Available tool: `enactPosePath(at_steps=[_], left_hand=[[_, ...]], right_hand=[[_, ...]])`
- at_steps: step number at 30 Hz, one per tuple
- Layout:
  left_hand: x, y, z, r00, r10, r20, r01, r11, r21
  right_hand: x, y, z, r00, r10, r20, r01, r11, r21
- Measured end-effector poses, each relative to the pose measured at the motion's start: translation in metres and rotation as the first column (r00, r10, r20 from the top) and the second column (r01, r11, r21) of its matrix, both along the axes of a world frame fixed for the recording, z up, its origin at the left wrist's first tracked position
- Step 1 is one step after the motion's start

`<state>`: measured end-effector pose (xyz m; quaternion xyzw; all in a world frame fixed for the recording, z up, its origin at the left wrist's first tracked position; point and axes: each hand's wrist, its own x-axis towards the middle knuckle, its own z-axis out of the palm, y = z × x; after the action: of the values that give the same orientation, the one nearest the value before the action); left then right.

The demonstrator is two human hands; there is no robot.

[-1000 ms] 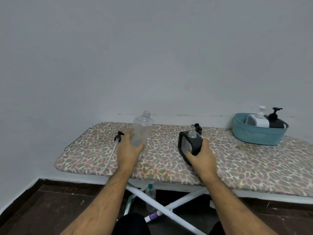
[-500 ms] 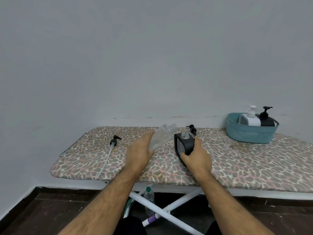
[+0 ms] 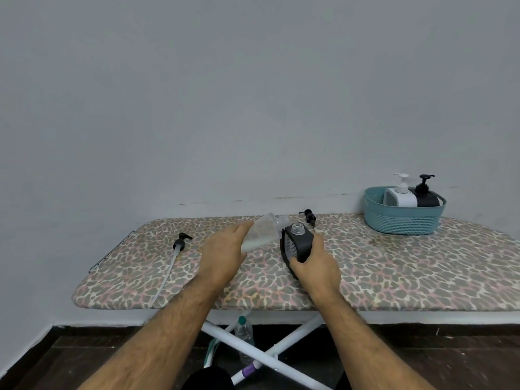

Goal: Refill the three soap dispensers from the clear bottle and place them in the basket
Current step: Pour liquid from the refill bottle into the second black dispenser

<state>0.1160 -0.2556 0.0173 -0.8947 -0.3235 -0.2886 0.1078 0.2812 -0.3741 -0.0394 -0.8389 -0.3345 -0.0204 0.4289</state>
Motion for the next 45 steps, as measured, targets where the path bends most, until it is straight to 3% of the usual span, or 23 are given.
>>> enactPosePath(at_steps=[45], left_hand=[[0.015,0.002,0.025,0.989,0.060,-0.136,-0.042,0.991,0.128]], right_hand=[[0.003,-0.001,-0.002,1.000,0.015,-0.021,-0.016,0.999,-0.047]])
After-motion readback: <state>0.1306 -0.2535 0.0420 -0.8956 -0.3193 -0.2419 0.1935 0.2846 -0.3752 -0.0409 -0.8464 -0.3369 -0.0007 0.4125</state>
